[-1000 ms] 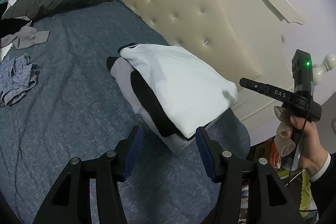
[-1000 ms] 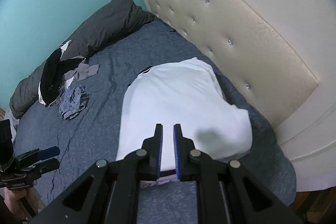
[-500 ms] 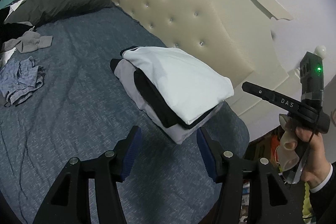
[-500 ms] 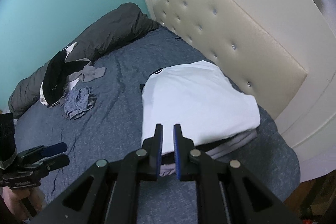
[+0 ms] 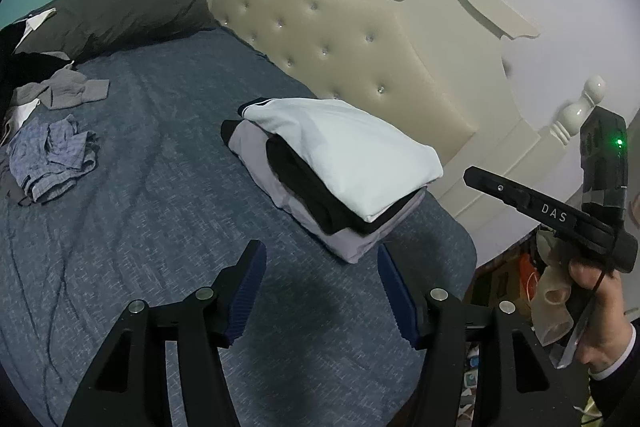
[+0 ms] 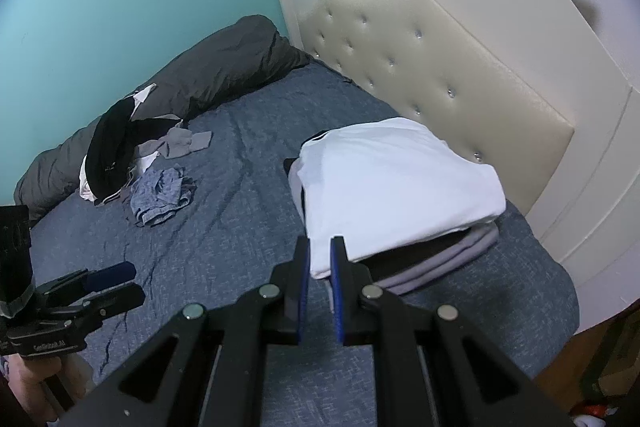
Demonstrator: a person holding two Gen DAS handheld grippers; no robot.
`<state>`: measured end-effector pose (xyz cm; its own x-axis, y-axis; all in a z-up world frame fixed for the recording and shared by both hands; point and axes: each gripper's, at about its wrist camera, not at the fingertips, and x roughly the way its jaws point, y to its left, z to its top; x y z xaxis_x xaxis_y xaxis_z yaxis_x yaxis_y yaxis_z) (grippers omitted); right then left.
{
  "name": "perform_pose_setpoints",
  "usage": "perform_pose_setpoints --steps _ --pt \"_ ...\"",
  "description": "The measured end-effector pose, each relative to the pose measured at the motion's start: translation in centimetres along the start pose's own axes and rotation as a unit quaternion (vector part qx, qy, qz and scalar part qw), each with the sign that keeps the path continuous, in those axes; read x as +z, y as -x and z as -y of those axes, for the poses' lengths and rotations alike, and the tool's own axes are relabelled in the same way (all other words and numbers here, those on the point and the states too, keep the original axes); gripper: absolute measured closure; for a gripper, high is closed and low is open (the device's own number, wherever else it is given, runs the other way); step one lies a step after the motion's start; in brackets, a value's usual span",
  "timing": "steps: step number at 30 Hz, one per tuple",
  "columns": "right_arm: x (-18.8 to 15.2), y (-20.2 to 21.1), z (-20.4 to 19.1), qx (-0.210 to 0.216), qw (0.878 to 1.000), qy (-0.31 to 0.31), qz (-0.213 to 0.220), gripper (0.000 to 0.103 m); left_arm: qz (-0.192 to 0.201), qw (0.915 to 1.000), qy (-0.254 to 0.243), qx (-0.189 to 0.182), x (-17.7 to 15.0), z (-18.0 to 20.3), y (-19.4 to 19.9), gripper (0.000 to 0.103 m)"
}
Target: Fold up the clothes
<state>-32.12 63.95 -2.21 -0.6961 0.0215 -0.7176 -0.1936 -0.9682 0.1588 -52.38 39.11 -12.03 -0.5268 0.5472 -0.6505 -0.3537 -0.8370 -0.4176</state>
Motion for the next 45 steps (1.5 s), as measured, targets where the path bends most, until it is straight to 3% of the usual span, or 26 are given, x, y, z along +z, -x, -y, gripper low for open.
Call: perform_pose_setpoints --steps 20,28,45 --pt "-5.2 1.2 -3.7 -0.011 0.999 0.007 0.044 0.094 0.039 0.9989 -0.025 -0.005 -4.7 -1.5 1.6 0.038" --pt "-7.4 4.3 -4.8 -0.004 0.997 0.012 0.077 0.094 0.067 0.9971 -0.036 -0.005 -6.8 -0.2 4.2 0.038" --pt "-11.4 14.7 -6.4 0.01 0.992 0.007 0.124 0.094 0.106 0.9916 -0.074 0.007 -10.2 6.7 12.5 0.034"
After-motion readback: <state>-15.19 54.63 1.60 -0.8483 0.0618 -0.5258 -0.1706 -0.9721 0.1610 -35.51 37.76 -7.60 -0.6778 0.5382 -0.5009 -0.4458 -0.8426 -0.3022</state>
